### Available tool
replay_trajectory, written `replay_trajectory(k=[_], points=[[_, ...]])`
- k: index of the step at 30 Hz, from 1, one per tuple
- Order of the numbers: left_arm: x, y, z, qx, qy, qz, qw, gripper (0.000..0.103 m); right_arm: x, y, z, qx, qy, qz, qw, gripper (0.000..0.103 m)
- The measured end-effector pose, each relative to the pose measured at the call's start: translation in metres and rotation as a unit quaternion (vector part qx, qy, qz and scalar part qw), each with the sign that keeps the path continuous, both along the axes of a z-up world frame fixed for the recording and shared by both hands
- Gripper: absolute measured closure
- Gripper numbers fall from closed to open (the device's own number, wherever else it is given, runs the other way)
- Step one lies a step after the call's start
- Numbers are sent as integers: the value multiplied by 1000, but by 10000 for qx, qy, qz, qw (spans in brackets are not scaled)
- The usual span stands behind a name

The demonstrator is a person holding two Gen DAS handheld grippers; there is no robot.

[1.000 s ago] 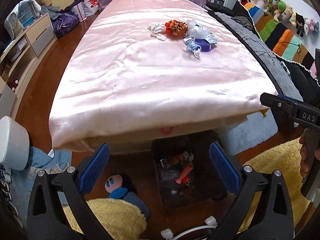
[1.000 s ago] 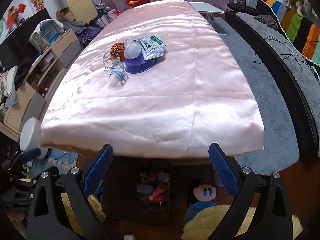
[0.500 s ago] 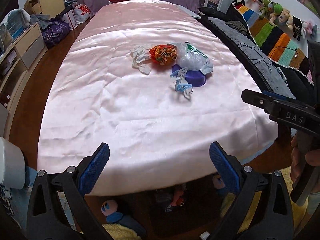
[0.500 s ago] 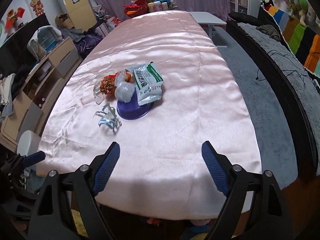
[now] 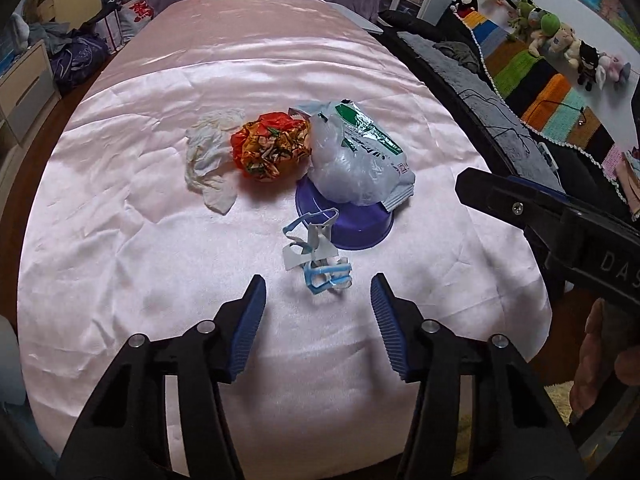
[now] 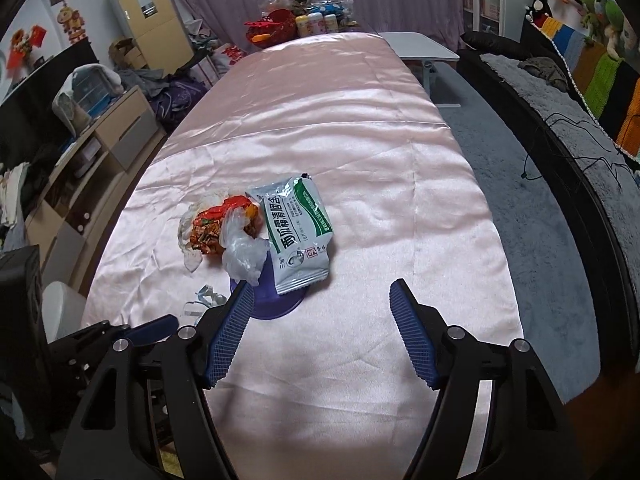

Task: Collect trash
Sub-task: 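Grasp the clear plastic bag with the right tool while the left tool grasps the blue-white wrapper, then drop the plastic bag and blue-white wrapper into the black bin with both tools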

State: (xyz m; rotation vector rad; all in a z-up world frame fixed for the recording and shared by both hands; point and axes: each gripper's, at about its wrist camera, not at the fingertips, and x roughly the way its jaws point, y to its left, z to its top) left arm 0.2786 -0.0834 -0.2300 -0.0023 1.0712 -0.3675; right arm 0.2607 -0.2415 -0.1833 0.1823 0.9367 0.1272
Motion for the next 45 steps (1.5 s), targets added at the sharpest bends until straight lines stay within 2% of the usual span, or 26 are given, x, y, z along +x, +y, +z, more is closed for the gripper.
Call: replay_trajectory(k=[3, 6, 11, 15, 17, 19, 25, 32, 38, 45], points=[[10, -1, -8, -51, 57, -41, 10000, 64, 7, 4, -2, 16, 12, 43, 10000, 32], [15, 2, -7, -171, 21, -55, 9998, 86, 13, 8, -5, 87, 21, 111, 9999, 32], [16, 19, -1, -102, -123, 18, 9999, 97, 23, 28, -6, 171, -38, 346, 9992, 32], [17, 41, 5, -76, -200, 232, 9995, 98, 35, 48, -13, 43, 12, 563, 9984, 34], [17, 48, 7, -75, -209, 292, 9993, 99, 42, 57, -21, -11, 103, 659, 9978, 56], [18, 54, 7, -71, -210, 309, 9993, 99, 47, 63, -27, -20, 182, 704, 9974, 70], [15, 57, 10, -101, -220, 299, 9993, 99, 46, 69, -27, -133, 137, 770, 9968, 81], [-10, 54, 31, -103, -367, 173, 9991, 99, 17, 61, -6, -400, -34, 616, 9973, 82], [-50, 56, 52, -224, -487, 135, 9985, 99, -26, 57, 11, -360, -112, 700, 9968, 82], [-105, 54, 59, -199, -511, 45, 9985, 99, -83, 55, 9, -216, 9, 773, 9968, 82]])
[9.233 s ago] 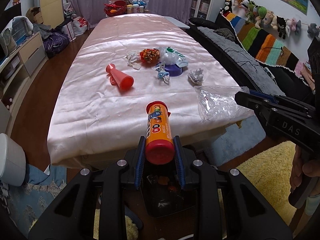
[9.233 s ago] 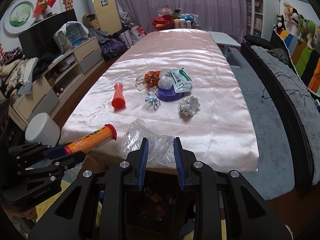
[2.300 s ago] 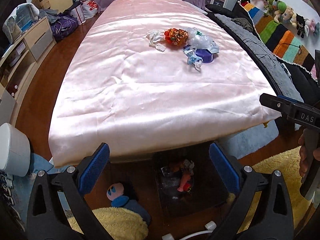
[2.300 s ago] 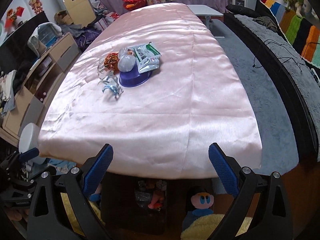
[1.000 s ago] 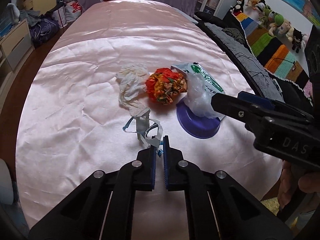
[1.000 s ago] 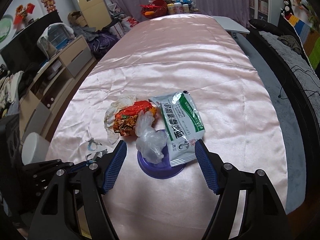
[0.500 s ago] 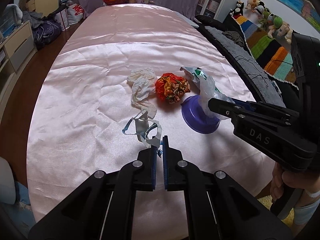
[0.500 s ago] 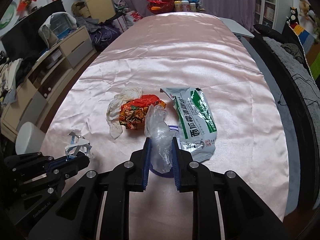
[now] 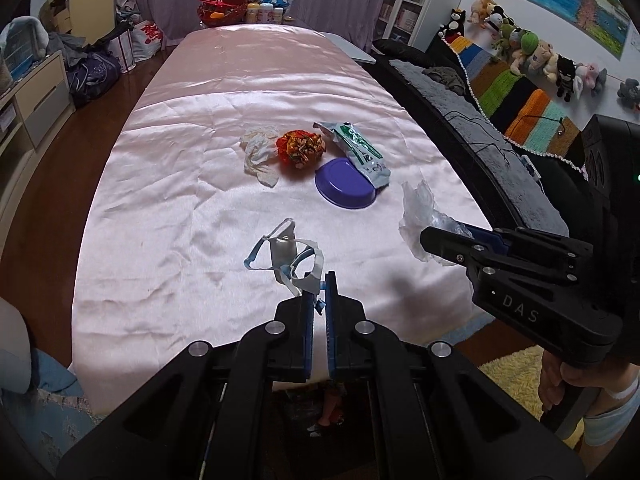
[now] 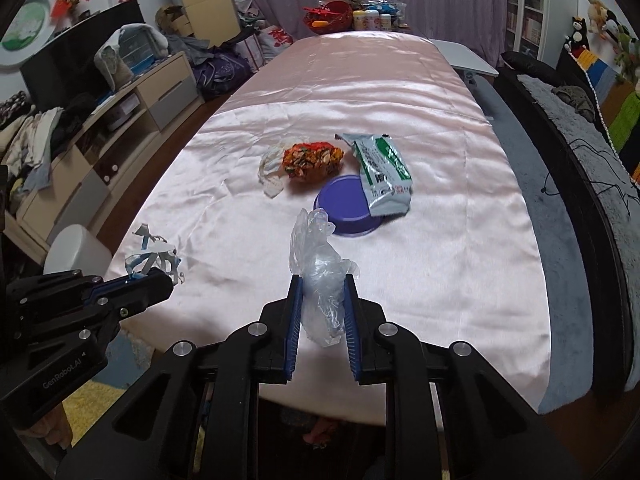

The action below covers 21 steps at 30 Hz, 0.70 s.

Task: Collect trash
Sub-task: 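Drop the plastic bag and blue-white wrapper into the black bin with both tools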

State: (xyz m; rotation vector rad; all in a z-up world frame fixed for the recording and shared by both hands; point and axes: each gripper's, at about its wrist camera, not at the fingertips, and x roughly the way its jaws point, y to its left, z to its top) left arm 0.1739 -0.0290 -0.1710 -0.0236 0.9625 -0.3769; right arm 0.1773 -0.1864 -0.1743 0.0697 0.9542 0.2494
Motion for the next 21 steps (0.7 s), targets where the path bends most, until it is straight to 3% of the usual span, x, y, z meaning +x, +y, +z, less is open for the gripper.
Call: replay_trajectory(k=[9, 21], points=[[-60, 9, -3, -22, -12, -24, 10000, 99, -65, 2, 0, 90, 52, 68, 9999, 82], [-106, 6, -53, 8, 395, -153, 9991, 99, -106, -2, -43, 68, 453, 44, 9989, 82]])
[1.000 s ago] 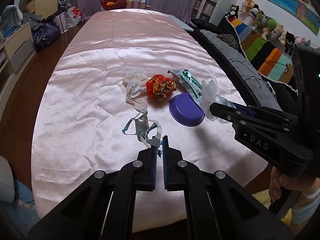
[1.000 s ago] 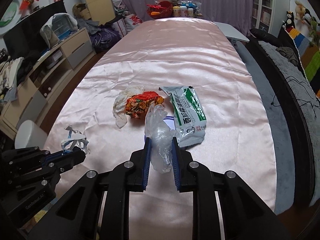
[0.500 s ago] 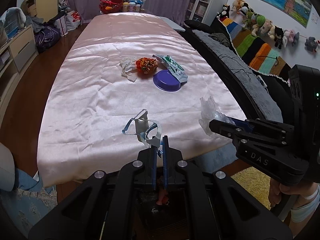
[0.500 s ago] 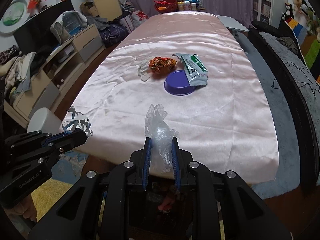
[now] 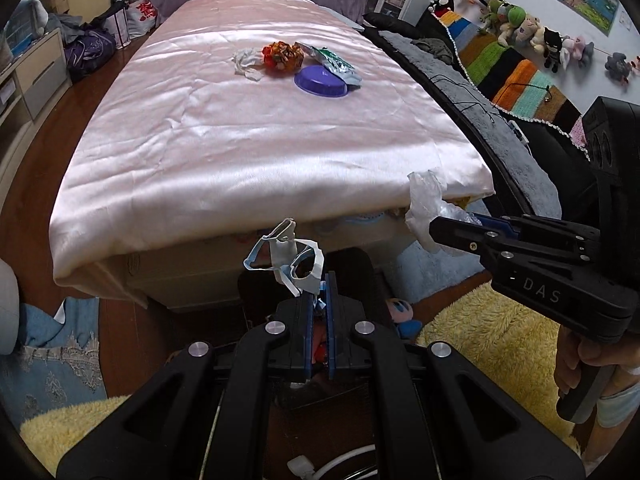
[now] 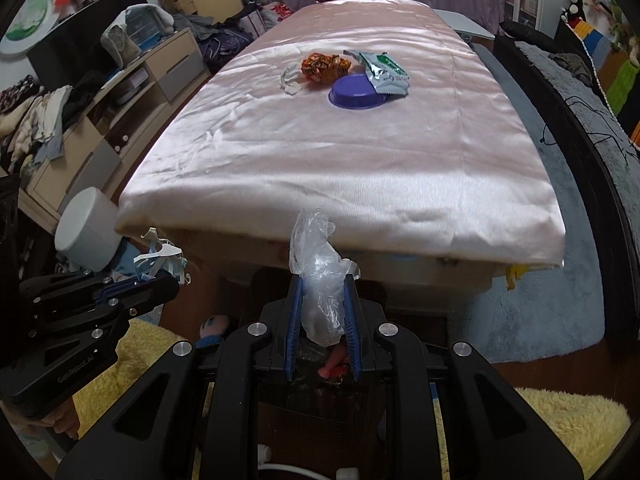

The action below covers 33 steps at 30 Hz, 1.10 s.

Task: Collect trash
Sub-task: 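Drop the plastic bag and blue-white wrapper into the black bin with both tools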

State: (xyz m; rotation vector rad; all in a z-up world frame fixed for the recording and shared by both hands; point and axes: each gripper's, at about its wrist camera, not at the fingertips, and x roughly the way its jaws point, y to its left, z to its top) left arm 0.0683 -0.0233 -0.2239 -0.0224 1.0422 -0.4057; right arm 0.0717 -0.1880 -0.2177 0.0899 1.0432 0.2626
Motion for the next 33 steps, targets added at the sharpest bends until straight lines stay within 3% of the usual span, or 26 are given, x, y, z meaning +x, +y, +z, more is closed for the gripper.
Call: replay_trajectory(k=[14, 20, 27, 33], points=[[-11, -20, -72, 119, 726, -138, 9972, 99, -8, -4, -66, 126, 748, -68, 9971, 82], [-8, -23, -80, 206, 863, -173, 9959, 99, -5, -2, -71, 143, 837, -77, 9964, 80], [-9, -25, -82, 245, 919, -186, 9953, 91, -2, 1, -68, 142, 828, -77, 9964, 78], [-7, -17, -79, 260, 874, -58, 9958, 75, 2, -6, -64, 160, 783, -245, 9965, 53]])
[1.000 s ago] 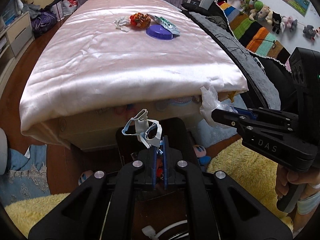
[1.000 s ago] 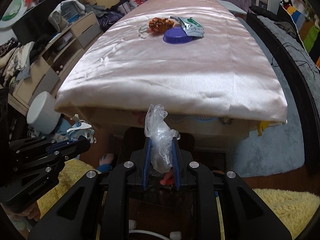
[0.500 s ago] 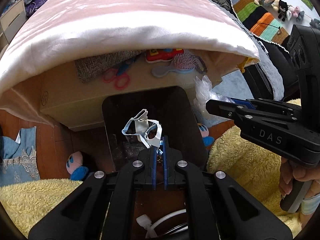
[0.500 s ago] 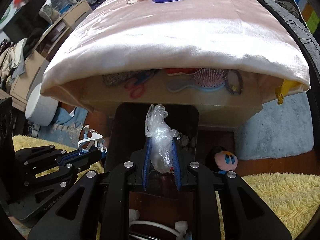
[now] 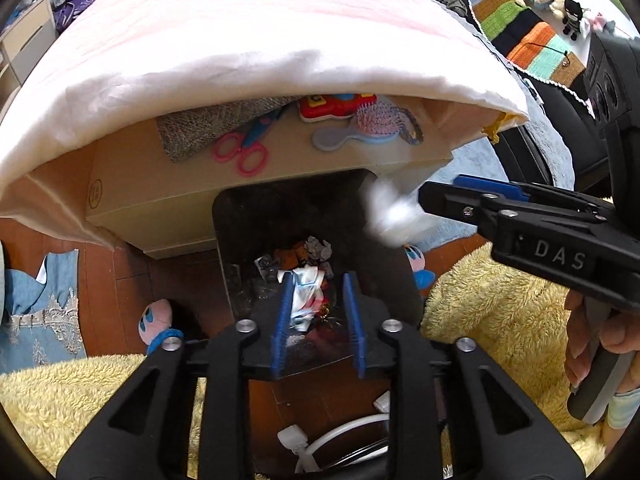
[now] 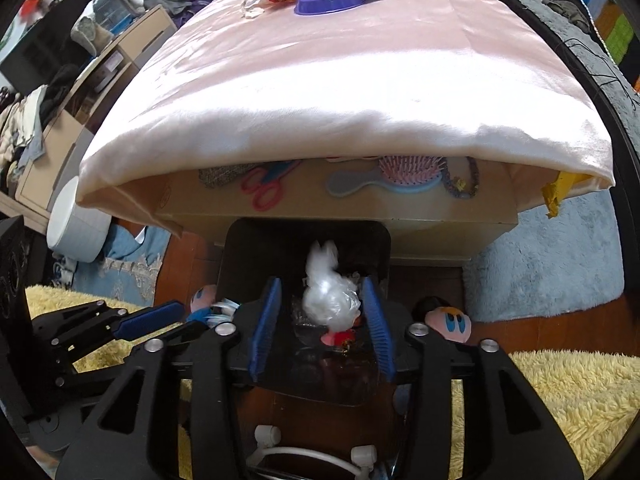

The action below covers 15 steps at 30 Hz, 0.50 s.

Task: Collect trash
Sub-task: 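Drop the plastic bag and blue-white wrapper into the black bin with both tools, then grasp the green-printed sachet with the right tool while the left tool grasps the orange snack wrapper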

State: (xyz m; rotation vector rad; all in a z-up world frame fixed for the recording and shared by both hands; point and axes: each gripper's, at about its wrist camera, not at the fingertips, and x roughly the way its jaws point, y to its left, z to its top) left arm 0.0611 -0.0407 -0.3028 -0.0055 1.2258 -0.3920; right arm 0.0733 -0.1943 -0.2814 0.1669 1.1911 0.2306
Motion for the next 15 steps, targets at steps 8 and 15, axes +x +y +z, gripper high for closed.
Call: replay_trajectory(k=[8, 15], points=[[5, 15, 23, 61, -227, 187, 9995, 37, 3, -11, 21, -22, -304, -172, 9994, 11], [19, 31, 64, 156, -739, 425, 9962, 15, 19, -28, 51, 100, -707, -359, 9968, 4]])
